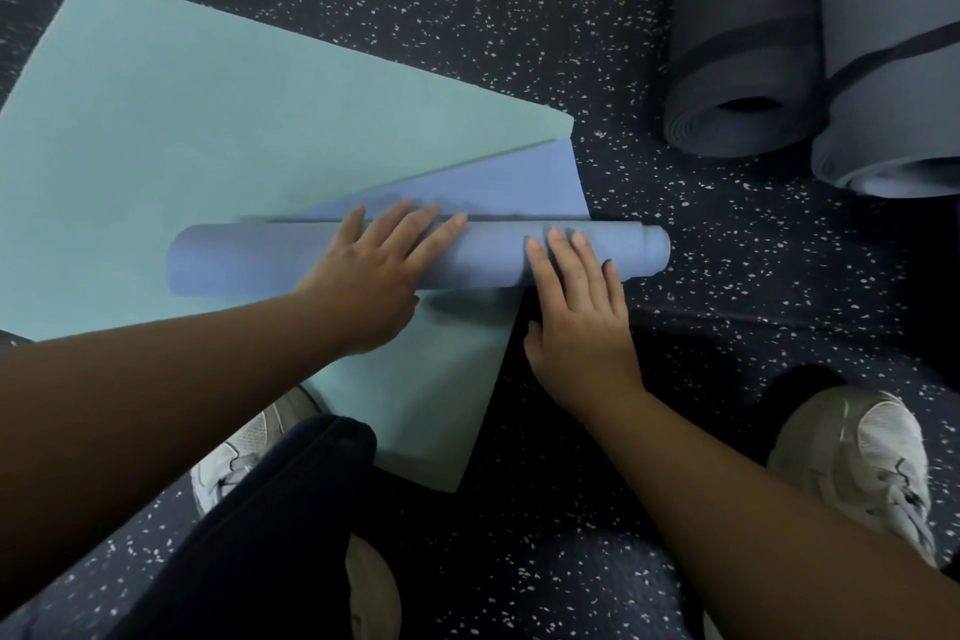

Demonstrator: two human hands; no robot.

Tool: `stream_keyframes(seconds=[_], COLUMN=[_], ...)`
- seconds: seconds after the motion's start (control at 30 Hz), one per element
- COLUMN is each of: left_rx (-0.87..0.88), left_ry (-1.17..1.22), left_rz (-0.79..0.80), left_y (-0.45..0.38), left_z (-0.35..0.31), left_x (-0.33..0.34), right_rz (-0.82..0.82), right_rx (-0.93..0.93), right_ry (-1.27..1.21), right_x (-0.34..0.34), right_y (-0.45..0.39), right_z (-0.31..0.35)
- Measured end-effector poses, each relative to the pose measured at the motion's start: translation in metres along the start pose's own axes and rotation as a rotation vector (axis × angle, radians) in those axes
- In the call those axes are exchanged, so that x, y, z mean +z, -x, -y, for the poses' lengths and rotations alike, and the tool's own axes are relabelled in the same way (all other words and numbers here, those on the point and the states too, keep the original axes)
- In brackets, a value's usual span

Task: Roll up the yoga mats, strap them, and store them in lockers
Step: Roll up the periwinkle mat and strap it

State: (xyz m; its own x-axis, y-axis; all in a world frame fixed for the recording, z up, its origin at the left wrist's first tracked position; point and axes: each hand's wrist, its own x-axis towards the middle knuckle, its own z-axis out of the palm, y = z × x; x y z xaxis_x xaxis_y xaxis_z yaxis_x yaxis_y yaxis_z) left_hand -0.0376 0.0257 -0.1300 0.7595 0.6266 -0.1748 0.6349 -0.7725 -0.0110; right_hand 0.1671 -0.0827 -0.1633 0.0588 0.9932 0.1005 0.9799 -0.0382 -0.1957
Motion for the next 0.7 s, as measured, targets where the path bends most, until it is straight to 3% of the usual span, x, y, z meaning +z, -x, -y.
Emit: stream_keyframes(seconds=[0.4,0.7], left_rx=[-0.042,-0.098], left_ry=[-0.084,-0.047], left_rz=[-0.047,0.068], left_y=[0.018,-0.015], left_z=[-0.018,0.002], left_x=[0.013,-0.007], right_rz=[0.012,0.11], right_rx=[0.043,0.127], right_ry=[-0.096,-0.129], right_x=[0.007,-0.008], right_y=[0.019,-0.016], right_z=[0.006,0.012])
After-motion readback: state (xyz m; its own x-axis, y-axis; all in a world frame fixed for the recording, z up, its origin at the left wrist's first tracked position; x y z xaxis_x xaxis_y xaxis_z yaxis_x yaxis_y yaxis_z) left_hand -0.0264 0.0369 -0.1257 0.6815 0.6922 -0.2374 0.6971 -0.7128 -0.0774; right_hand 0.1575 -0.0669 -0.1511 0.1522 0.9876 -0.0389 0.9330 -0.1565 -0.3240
